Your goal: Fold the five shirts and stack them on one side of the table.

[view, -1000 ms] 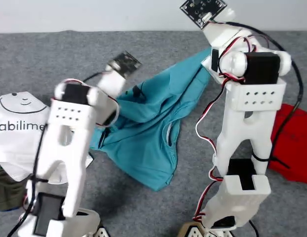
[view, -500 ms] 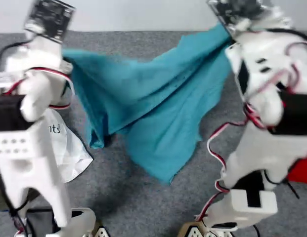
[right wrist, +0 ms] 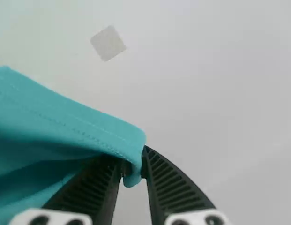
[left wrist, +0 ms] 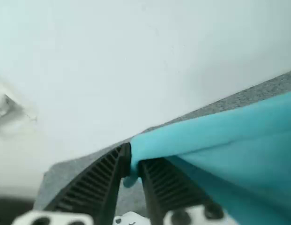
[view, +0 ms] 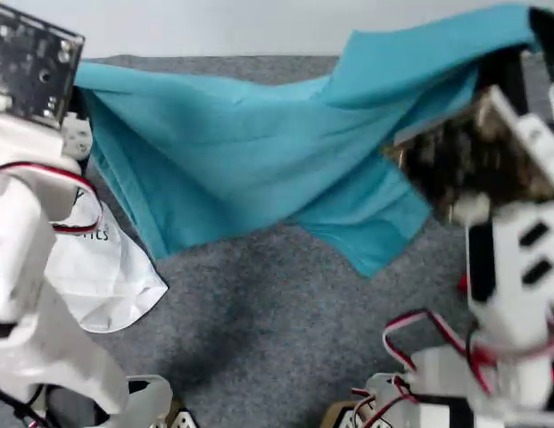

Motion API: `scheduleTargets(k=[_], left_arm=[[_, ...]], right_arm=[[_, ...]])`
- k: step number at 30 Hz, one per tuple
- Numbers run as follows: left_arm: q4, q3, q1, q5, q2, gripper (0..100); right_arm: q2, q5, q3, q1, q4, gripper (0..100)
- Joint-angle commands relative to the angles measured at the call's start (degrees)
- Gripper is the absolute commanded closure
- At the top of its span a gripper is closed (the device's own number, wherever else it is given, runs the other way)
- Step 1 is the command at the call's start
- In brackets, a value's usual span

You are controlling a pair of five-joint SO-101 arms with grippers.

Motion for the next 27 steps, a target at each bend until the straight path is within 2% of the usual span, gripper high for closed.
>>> scheduleTargets(k=[1, 8, 14, 19, 23, 27], left_arm=[[1.23, -2.15, 0.44, -2.73, -3.16, 100], [1.23, 9.71, 5.89, -9.58, -14.86, 100], [1.14, 24.40, 5.45, -15.12, -25.32, 100], [-0.09, 38.37, 5.45, -17.49, -25.58, 100], [-8.35, 52.62, 5.36, -17.41, -20.13, 100], [-23.30, 63.69, 5.36, -17.23, -10.90, 100]], right_arm=[[-3.65, 1.76, -1.58, 1.80, 1.36, 98.5], [-8.57, 4.57, -1.58, 8.57, 2.24, 98.5], [-10.95, 7.82, -0.88, 9.19, 3.38, 98.5], [-9.10, 8.44, 9.76, 9.01, 5.93, 98.5], [-5.85, 8.26, 22.07, 7.60, 4.35, 98.5], [-0.40, 8.09, 34.46, 6.11, -0.57, 98.7]])
